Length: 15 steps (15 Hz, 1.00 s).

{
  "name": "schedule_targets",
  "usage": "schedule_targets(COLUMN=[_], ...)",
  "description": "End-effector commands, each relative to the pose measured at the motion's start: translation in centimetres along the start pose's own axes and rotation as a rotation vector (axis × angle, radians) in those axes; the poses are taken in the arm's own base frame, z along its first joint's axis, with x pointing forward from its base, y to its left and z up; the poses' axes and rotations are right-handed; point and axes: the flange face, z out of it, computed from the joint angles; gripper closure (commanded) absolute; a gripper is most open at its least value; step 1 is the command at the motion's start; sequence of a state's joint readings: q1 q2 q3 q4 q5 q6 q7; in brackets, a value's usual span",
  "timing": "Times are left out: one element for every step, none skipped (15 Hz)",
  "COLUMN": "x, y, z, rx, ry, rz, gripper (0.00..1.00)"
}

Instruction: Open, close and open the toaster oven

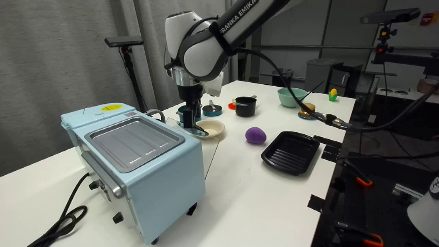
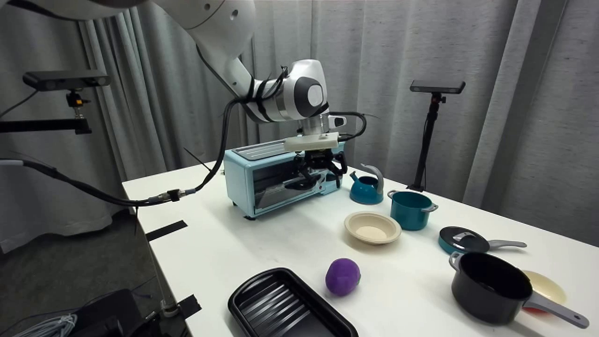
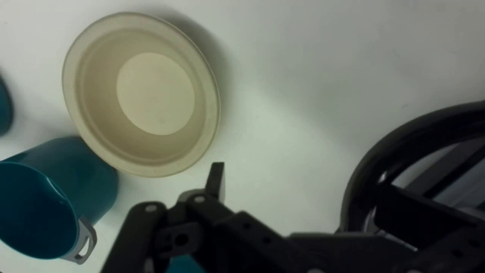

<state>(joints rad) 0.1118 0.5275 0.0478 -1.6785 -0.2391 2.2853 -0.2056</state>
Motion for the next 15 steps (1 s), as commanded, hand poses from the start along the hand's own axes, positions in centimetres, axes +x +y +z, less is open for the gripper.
schedule_targets(x=[0.1,-0.1,-0.4,-0.6,-0.9,-1.0,-1.3,-1.4,-1.5,-1.6,-1.7,-1.7,-1.8,-1.8,-1.8], y=[1.1,1.3,1.6,1.8,1.9,2.0,1.9,1.8,1.8,1.6,1.3,1.0,0.6,0.5,0.3], z=[1.4,1.9,2.4,3.0,3.5,4.0,4.7,5.3,5.8,6.3,6.9,7.3,7.9,8.2,8.5], rx=[-0.075,-0.091,-0.108,-0.126,-0.143,-0.158,-0.170,-0.182,-0.193,-0.201,-0.205,-0.207,-0.214,-0.219,-0.227], ry=[-0.025,-0.036,-0.050,-0.062,-0.074,-0.085,-0.097,-0.108,-0.119,-0.127,-0.134,-0.140,-0.147,-0.152,-0.156], rz=[-0.021,-0.032,-0.046,-0.061,-0.075,-0.091,-0.109,-0.125,-0.142,-0.156,-0.168,-0.177,-0.187,-0.195,-0.201], gripper=[0.00,0.00,0.00,0.00,0.00,0.00,0.00,0.00,0.00,0.00,0.00,0.00,0.00,0.00,0.00])
